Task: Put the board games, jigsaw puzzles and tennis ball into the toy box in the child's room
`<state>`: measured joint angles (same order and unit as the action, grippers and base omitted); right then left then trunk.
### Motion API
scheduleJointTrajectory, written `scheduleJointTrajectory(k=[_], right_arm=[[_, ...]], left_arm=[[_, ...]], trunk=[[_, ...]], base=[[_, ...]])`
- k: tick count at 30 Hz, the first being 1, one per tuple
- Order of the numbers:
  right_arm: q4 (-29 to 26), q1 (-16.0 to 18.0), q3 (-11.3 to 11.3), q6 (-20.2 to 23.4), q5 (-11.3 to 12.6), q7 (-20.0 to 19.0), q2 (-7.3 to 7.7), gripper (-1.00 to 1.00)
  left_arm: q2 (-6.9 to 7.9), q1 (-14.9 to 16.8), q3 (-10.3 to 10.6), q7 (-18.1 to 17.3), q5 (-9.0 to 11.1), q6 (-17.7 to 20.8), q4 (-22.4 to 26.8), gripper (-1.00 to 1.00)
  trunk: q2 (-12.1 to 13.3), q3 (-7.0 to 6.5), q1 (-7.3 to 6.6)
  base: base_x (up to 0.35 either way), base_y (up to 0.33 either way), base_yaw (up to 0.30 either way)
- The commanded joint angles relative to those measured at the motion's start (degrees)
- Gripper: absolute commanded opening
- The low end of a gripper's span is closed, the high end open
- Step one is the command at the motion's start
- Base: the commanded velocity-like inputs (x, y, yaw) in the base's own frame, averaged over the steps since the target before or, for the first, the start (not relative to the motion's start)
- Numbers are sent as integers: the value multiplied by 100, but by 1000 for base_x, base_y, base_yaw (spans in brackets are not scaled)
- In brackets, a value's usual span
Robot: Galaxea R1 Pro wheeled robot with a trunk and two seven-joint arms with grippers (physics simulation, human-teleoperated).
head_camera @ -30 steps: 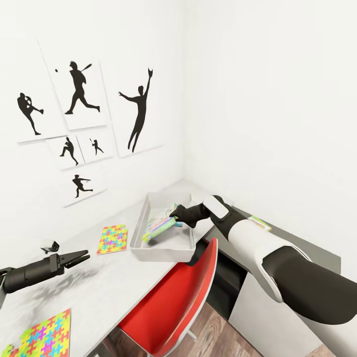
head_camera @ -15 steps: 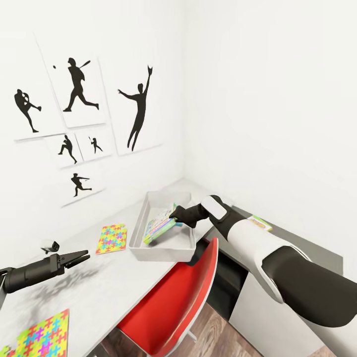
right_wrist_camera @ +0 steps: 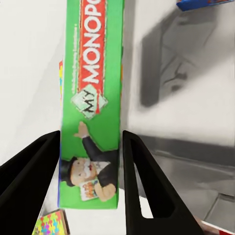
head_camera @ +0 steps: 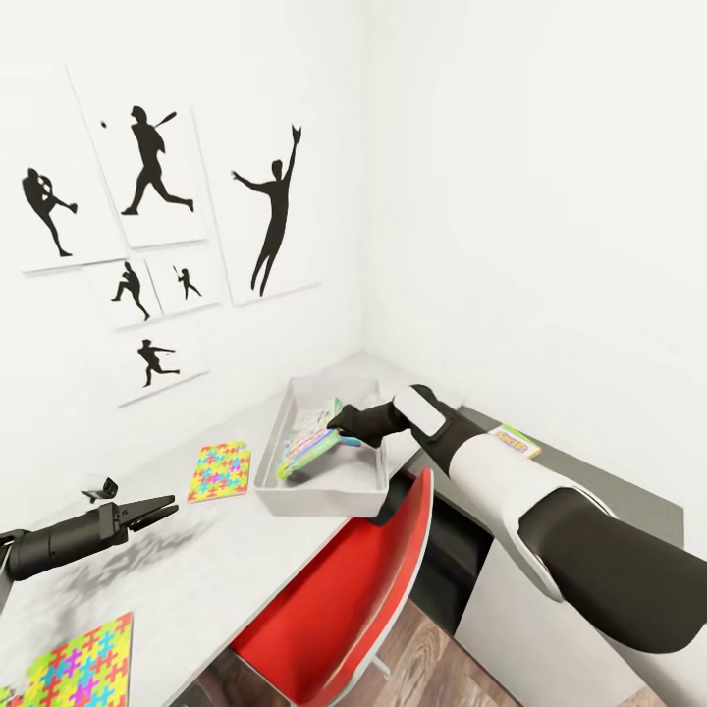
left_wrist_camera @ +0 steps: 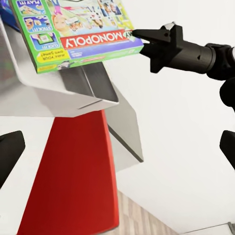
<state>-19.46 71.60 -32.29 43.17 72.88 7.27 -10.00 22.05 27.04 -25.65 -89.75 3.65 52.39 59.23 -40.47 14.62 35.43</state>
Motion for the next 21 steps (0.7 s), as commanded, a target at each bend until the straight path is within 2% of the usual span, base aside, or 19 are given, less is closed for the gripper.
scheduleJointTrajectory(k=[1, 19, 21], right_arm=[[-4, 6, -37, -9, 52, 28, 0, -100], [-5, 6, -136, -98, 51, -68, 0, -100], [-5, 8, -137, -99, 51, -68, 0, -100]], left_arm=[[2, 3, -1, -25, -4, 61, 1, 100], [8, 3, -1, -25, -4, 60, 1, 100], [9, 3, -1, -25, -4, 60, 1, 100]], trunk=[[-49, 27, 24], [-89, 45, 46], [-170, 81, 90]], base=[[0, 0, 0], [0, 0, 0], [0, 0, 0]])
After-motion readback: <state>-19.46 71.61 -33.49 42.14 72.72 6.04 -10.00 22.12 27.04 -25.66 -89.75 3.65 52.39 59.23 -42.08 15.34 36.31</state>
